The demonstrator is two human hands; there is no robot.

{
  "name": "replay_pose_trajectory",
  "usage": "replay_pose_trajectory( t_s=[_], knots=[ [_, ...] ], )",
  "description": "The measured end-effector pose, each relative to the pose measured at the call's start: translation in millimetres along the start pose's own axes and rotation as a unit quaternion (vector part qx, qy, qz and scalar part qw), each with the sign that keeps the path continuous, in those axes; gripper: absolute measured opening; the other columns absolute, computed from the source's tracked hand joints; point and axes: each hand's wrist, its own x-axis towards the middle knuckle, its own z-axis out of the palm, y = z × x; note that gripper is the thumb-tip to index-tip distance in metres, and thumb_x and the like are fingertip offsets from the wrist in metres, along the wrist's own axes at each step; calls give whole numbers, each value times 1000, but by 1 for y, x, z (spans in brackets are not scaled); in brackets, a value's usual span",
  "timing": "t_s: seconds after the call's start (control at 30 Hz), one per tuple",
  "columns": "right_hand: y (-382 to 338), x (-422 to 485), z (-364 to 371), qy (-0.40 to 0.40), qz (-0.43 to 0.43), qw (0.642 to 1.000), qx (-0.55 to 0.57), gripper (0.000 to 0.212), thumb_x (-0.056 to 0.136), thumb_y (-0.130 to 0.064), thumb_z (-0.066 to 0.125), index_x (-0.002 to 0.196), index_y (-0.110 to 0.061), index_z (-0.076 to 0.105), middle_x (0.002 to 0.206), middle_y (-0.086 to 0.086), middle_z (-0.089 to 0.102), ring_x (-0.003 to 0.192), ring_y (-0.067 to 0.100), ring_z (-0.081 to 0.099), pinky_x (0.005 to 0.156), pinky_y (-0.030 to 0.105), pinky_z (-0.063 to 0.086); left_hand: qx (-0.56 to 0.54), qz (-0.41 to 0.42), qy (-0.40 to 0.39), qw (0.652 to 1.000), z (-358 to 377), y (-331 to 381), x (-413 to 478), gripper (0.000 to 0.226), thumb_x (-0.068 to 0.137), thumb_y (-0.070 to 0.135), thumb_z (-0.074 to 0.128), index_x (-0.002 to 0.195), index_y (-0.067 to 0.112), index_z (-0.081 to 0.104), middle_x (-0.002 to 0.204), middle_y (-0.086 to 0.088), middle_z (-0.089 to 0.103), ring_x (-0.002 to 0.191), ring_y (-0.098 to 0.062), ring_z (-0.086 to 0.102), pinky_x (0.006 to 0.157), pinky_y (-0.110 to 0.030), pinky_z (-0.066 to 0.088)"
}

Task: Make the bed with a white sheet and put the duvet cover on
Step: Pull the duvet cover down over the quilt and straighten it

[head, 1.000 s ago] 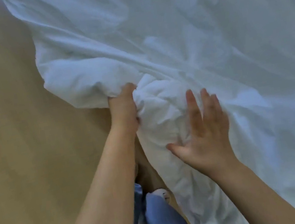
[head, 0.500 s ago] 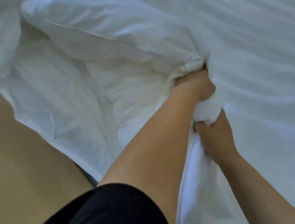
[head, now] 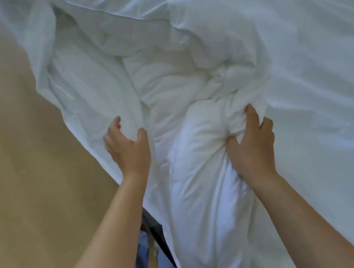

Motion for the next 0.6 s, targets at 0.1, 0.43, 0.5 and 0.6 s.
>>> replay_pose_trajectory(
  t_s=[0.1,0.43,0.5,0.6],
  knots=[
    [-15,-8,12,19,-20,999,37,71,85,-10,55,147,-22,23,140,17,29,122,34,32,95,35,29,-28,-339,-31,940,-9,-56,15,106,73,45,76,149,10,10,151,-14,19,137,-32,25,112,-44,27],
    [-58,-47,40,79,-17,985,154,106,75,-10,74,150,-8,-2,139,0,18,139,20,19,113,24,20,-121,-333,54,934,-35,-118,40,17,93,10,41,85,14,56,92,-7,60,83,-25,54,76,-33,45],
    [-71,-59,50,73,-17,987,144,110,73,-16,78,150,-7,-1,146,6,17,140,16,14,111,20,14,-180,-358,34,916,-38,-118,47,20,94,12,38,80,14,52,91,-9,61,81,-24,55,76,-38,48],
    [-88,-77,63,75,-44,988,128,110,68,-24,82,150,-12,8,147,1,20,136,7,14,114,26,15,-229,-423,-102,870,-38,-107,42,21,92,26,55,84,7,54,84,-10,62,73,-24,58,70,-35,48]
  ],
)
